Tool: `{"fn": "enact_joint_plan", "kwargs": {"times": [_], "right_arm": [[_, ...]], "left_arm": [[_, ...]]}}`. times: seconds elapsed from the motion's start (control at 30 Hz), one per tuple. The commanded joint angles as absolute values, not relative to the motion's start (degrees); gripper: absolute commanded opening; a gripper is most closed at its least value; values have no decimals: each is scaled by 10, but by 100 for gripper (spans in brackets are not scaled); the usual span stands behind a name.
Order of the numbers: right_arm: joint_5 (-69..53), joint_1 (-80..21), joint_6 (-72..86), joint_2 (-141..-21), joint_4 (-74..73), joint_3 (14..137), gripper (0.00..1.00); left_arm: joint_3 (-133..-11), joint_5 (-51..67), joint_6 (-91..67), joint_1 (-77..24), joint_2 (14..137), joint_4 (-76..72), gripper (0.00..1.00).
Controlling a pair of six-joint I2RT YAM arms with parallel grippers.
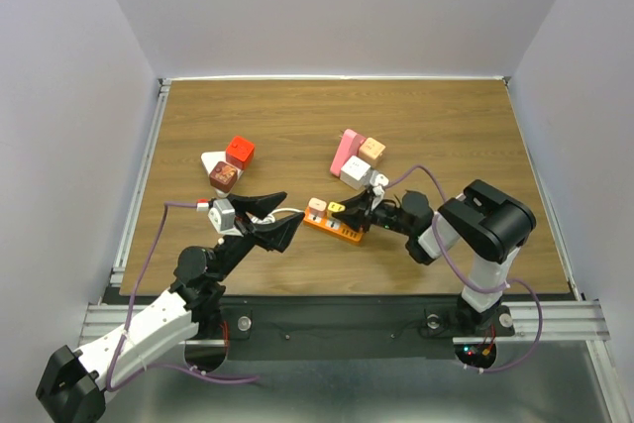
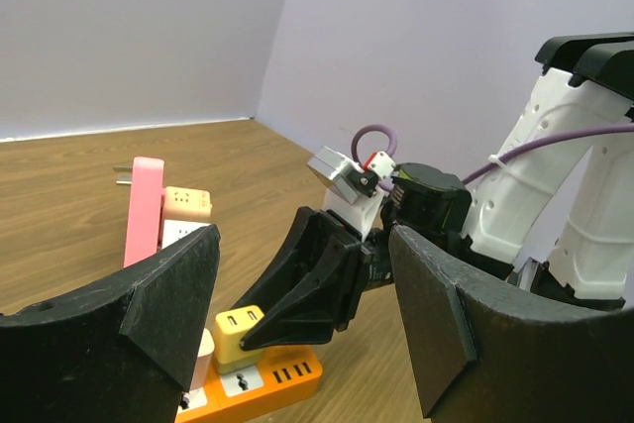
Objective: Insert the plug
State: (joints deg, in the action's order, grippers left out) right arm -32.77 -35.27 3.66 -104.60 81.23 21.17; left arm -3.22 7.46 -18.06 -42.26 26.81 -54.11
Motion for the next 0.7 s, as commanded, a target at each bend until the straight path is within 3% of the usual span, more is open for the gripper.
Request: {"fn": "enact_joint_plan", "kwargs": {"times": [0.0,0.67], "right_arm": [[-328,-351,26,-1077,925,178,0],[-282,-382,-20,-1150,955,140,0]], "left_arm": [[19,77,-171,-418,263,-569,80],[15,77,-167,-418,270,-568,80]]}}
